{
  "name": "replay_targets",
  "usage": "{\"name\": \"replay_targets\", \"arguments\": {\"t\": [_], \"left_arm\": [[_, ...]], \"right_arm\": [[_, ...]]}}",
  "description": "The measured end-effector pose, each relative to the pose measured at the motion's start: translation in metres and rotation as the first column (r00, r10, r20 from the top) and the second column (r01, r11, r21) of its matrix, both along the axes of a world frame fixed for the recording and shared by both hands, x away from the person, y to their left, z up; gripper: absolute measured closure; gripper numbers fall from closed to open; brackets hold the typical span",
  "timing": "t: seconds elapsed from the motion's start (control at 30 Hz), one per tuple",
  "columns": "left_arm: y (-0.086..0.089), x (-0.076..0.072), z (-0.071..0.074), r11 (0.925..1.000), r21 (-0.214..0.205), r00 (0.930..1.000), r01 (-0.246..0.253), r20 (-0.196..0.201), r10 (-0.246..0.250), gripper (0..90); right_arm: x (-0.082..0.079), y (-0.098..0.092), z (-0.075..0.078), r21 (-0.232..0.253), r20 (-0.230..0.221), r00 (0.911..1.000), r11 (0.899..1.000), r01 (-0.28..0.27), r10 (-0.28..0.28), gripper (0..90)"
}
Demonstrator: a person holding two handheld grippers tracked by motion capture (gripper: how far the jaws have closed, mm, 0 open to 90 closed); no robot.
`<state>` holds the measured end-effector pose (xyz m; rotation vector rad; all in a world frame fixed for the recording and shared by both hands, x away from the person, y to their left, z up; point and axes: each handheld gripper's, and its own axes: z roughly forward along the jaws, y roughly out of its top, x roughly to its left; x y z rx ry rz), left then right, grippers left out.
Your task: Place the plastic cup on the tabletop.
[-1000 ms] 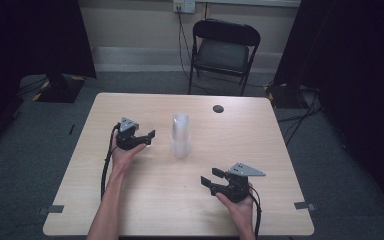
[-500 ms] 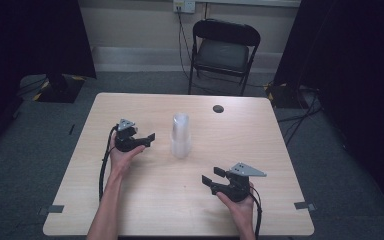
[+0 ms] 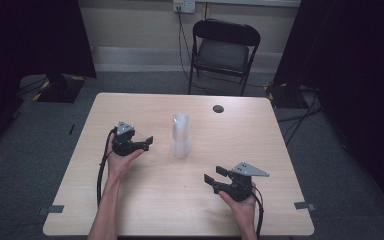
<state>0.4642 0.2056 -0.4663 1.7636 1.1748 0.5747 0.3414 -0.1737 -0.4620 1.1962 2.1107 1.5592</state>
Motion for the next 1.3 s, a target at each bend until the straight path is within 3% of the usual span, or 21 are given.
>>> {"name": "replay_targets", "arguments": {"t": [0.07, 0.13, 0.23, 0.3, 0.37, 0.47, 0.53, 0.7, 0.8, 0.87, 0.93, 1.1, 1.2, 1.3], "left_arm": [[0.0, -0.007, 0.003, 0.9997, 0.025, 0.9997, -0.006, 0.022, 0.006, 16.1], [0.003, -0.013, 0.005, 0.9986, 0.052, 0.9998, -0.009, 0.02, 0.008, 16.3], [0.009, -0.02, 0.005, 0.9999, 0.007, 0.9999, -0.008, 0.014, 0.008, 16.4], [0.011, -0.028, 0.008, 0.9998, 0.0, 0.9995, -0.022, 0.022, 0.022, 16.5], [0.011, -0.034, 0.012, 0.9994, 0.02, 0.9993, -0.03, 0.025, 0.029, 17.4], [0.01, -0.044, 0.014, 0.9999, -0.001, 0.9991, -0.017, 0.039, 0.017, 17.4], [0.01, -0.052, 0.014, 0.9998, 0.018, 0.9991, -0.008, 0.043, 0.008, 17.4], [0.008, -0.072, 0.014, 0.9997, -0.007, 0.9986, 0.022, 0.047, -0.022, 18.9], [0.005, -0.089, 0.014, 0.9998, 0.006, 0.9987, 0.021, 0.046, -0.021, 19.4], [0.003, -0.099, 0.013, 0.9998, 0.011, 0.9983, 0.015, 0.055, -0.015, 19.4], [0.002, -0.11, 0.009, 0.9998, -0.018, 0.9986, 0.001, 0.053, 0.0, 19.1], [-0.001, -0.133, -0.003, 0.999, -0.035, 0.9982, 0.029, 0.054, -0.027, 18.0], [0.0, -0.137, -0.008, 0.9995, -0.022, 0.9981, 0.023, 0.058, -0.021, 18.0], [0.003, -0.14, -0.011, 0.9986, -0.05, 0.9987, 0.016, 0.049, -0.014, 17.9]], "right_arm": [[0.0, 0.0, 0.0, 0.0, 0.0, 1.0, 1.0, 0.004, -0.004, 37.7], [0.0, 0.0, -0.001, 0.001, -0.001, 1.0, 1.0, 0.005, -0.005, 37.6], [-0.001, -0.001, -0.002, -0.001, -0.001, 1.0, 1.0, 0.008, -0.008, 37.5], [-0.001, -0.001, -0.002, 0.0, -0.003, 1.0, 1.0, 0.009, -0.009, 37.5], [-0.001, -0.002, -0.002, -0.002, -0.004, 0.9999, 1.0, 0.013, -0.013, 37.5], [-0.001, -0.004, -0.002, -0.002, -0.005, 0.9998, 1.0, 0.019, -0.019, 37.6], [-0.001, -0.005, -0.002, 0.007, -0.007, 0.9998, 1.0, 0.019, -0.019, 37.8], [-0.001, -0.008, -0.004, 0.006, -0.01, 0.9995, 1.0, 0.029, -0.029, 37.9], [-0.002, -0.01, -0.005, 0.002, -0.012, 0.9992, 0.999, 0.037, -0.037, 37.7], [-0.003, -0.011, -0.006, 0.007, -0.015, 0.9987, 0.999, 0.048, -0.048, 37.5], [-0.004, -0.012, -0.007, 0.003, -0.013, 0.9985, 0.999, 0.053, -0.052, 37.5], [-0.007, -0.014, -0.008, 0.003, -0.009, 0.9976, 0.998, 0.069, -0.069, 37.0], [-0.008, -0.015, -0.009, 0.008, -0.002, 0.9963, 0.996, 0.086, -0.086, 35.9], [-0.008, -0.016, -0.009, -0.004, 0.004, 0.9951, 0.995, 0.098, -0.098, 33.2]]}}
